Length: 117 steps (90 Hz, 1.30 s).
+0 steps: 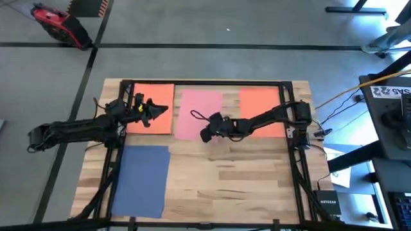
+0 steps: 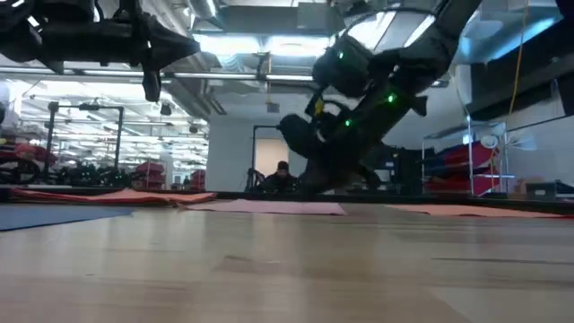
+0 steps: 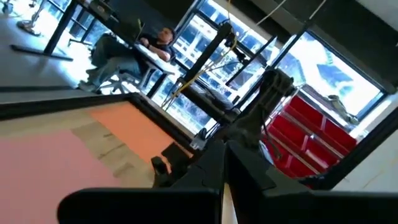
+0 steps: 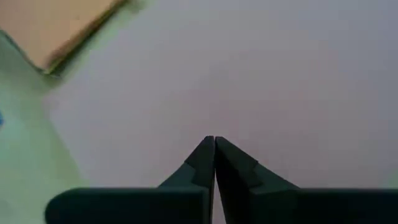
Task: Organize paper
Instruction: Move the pink colored paper on the bottom right of the table
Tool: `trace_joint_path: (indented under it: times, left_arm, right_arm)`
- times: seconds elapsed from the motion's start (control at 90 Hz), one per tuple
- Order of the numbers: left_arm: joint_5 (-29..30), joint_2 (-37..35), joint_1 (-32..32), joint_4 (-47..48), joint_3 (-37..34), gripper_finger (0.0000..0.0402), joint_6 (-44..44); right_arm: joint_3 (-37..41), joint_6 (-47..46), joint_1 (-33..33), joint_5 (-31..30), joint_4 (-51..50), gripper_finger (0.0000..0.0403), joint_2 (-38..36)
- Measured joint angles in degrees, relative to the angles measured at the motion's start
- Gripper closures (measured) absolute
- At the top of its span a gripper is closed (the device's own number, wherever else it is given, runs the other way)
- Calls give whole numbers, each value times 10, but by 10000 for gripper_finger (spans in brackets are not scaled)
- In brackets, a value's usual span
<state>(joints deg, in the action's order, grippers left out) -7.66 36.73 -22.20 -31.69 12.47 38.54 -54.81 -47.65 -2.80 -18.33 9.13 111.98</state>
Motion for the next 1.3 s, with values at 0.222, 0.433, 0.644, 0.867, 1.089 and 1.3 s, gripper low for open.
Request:
trace_joint_path:
  times: [0.222, 0.433, 0.644, 0.867, 1.089, 1.3]
  left_arm:
    - [0, 0, 0, 4, 0, 401, 4]
    - [0, -3, 1, 18, 0, 401, 4]
    - [0, -4, 1, 35, 0, 401, 3]
    - [0, -5, 1, 42, 0, 401, 2]
    - [0, -5, 1, 42, 0, 401, 2]
    - [0, -5, 0, 43, 0, 401, -4]
  right_arm:
    - [-3, -1, 11, 109, -12, 403, 8]
    - [-1, 7, 40, 200, -80, 403, -27]
    - [0, -13, 82, 224, -201, 403, -67]
    - [-1, -90, 149, 234, -254, 403, -78]
    - [0, -225, 236, 254, -259, 403, -82]
    - [2, -364, 320, 256, -267, 403, -91]
